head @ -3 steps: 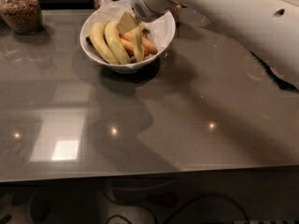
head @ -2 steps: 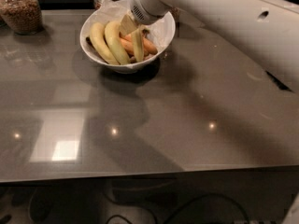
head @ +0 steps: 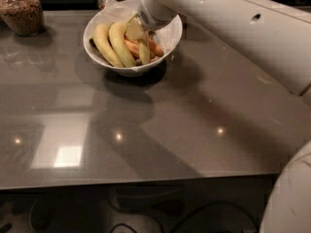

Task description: Pick banana from white bowl

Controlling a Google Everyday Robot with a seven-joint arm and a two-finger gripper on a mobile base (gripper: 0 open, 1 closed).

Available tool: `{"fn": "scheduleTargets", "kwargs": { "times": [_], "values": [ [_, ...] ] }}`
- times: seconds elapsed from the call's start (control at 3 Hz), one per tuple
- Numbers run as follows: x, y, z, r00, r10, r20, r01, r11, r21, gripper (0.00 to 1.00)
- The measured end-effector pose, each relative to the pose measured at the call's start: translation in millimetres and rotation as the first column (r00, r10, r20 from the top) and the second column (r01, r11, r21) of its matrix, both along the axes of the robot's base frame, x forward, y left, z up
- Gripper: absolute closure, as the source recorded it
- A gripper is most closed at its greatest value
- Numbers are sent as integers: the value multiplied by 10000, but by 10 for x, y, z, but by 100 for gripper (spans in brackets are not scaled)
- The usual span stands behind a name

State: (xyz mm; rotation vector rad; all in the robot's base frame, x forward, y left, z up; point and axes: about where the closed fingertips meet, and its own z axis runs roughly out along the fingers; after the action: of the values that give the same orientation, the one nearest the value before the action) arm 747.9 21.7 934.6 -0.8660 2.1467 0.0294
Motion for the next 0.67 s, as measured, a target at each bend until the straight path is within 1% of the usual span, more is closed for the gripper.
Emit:
{"fn": "scheduleTargets", "kwargs": {
  "times": [0.33,0.67],
  "values": [
    [16,-4,-98,9992,-124,-379,126,9999,48,52],
    [15,-3,-75,9992,-124,-379,125,9999,48,71]
  ]
}}
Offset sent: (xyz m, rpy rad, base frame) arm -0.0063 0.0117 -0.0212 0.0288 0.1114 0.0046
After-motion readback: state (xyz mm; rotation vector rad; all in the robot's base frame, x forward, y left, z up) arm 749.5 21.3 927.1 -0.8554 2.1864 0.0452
